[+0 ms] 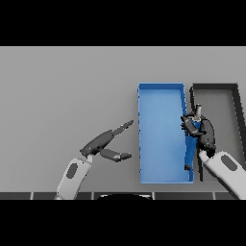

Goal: Pick up the blue pipe and place it into the blue bin.

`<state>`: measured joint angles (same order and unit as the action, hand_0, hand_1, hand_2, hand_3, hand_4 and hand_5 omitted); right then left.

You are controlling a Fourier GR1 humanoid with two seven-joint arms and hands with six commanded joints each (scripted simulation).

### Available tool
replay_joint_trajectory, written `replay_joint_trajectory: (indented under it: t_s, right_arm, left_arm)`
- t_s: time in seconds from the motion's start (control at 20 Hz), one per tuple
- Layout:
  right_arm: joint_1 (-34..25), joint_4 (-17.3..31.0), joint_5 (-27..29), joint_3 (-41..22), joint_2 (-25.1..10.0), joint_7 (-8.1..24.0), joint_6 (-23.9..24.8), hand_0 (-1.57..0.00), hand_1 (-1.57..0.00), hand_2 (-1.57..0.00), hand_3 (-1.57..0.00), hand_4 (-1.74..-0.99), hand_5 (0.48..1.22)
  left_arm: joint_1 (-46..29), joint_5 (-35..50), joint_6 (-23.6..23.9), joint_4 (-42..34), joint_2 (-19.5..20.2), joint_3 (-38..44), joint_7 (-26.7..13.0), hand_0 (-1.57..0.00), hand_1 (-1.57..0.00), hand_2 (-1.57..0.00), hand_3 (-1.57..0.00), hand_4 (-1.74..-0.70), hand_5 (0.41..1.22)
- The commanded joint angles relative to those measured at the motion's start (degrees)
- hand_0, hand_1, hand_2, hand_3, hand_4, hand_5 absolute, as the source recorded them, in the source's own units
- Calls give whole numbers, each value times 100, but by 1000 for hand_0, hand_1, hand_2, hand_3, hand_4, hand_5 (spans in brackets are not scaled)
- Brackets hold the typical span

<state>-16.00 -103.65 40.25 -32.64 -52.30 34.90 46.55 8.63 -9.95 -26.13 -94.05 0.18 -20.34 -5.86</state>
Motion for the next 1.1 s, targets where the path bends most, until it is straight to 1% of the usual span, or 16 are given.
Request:
replay_joint_trajectory:
  t_s: [0.0, 0.05, 0.1, 0.15, 0.2, 0.25, 0.3, 0.4, 0.5, 0.55, 0.65, 0.7, 0.8, 0.95, 1.0, 1.05]
  right_arm:
    - [-184, 45, 252, -274, -196, 10, 90, -937, -855, -856, -504, -1503, 1221]
    - [-184, 41, 220, -274, -195, 7, -24, -750, -684, -685, -403, -1413, 1221]
    - [-232, 54, 277, -366, -263, 7, -126, -599, -547, -548, -322, -1337, 1221]
    - [-406, 113, 460, -657, -412, 2, -198, -479, -437, -438, -258, -1275, 1186]
    - [-738, 168, 540, -1081, -627, -42, -301, -383, -350, -350, -206, -1219, 1137]
    - [-999, 230, 526, -1398, -738, -60, -435, -306, -279, -280, -164, -1175, 1084]
    - [-1237, 290, 566, -1700, -924, -26, -594, -245, -223, -224, -131, -1142, 1030]
    - [-1381, 326, 814, -2015, -1063, 4, -653, -156, -143, -143, -84, -1083, 934]
    - [-1532, 404, 950, -2276, -1080, 5, -651, -100, -91, -91, -53, -1071, 868]
    - [-1738, 476, 1094, -2497, -1125, 4, -651, -80, -73, -73, -42, -1063, 846]
    - [-1963, 560, 1122, -2834, -1150, 4, -696, -51, -46, -46, -27, -1051, 787]
    - [-2141, 560, 1174, -3046, -1207, 4, -614, -40, -37, -37, -21, -1046, 759]
    - [-2310, 546, 1264, -3268, -1233, 5, -577, -25, -23, -23, -13, -1036, 713]
    - [-2308, 607, 1266, -3313, -1194, -30, -608, -13, -11, -11, -6, -1022, 672]
    - [-2360, 621, 1274, -3348, -1209, 5, -651, -10, -9, -9, -5, -1020, 666]
    - [-2424, 658, 1275, -3344, -1154, -1, -669, -8, -7, -7, -4, -1022, 665]
  left_arm:
    - [-6, -13, -7, 19, 29, 12, -17, 1, 1, 1, 1, -878, 422]
    - [-6, -15, -8, 20, 30, 12, -25, 1, 1, 1, 1, -878, 425]
    - [3, -35, 4, 40, 17, 4, -52, 1, 1, 1, 1, -878, 427]
    - [31, -16, 16, 55, 1, 31, -74, 1, 1, 1, 1, -878, 428]
    - [11, 26, 1, -21, -18, 11, -91, 1, 1, 1, 1, -879, 430]
    - [5, 49, -5, -25, -17, 24, -127, 1, 1, 1, 1, -881, 429]
    - [-59, 22, 12, -41, -35, -17, -117, 1, 1, 1, 1, -884, 429]
    - [-29, -30, 57, 22, -58, -14, -119, 1, 1, 1, 1, -886, 428]
    - [-9, -56, 65, 23, -35, -7, -103, 1, 1, 1, 1, -885, 426]
    - [53, -51, 75, 45, -42, 22, -140, 1, 1, 1, 1, -885, 427]
    - [15, -82, 82, 52, -61, -25, -51, 1, 1, 1, 1, -885, 428]
    - [18, -68, 66, 47, -30, -2, -9, 1, 1, 1, 1, -886, 428]
    - [27, -30, 59, 22, -50, 6, -76, 1, 1, 1, 1, -887, 429]
    - [-35, -111, 64, 76, -9, -29, 20, 1, 1, 1, 1, -887, 431]
    - [-41, -90, 51, 49, -23, -39, -11, 1, 1, 1, 1, -886, 431]
    - [-27, -104, 67, 79, 11, 0, 6, 1, 1, 1, 1, -886, 431]
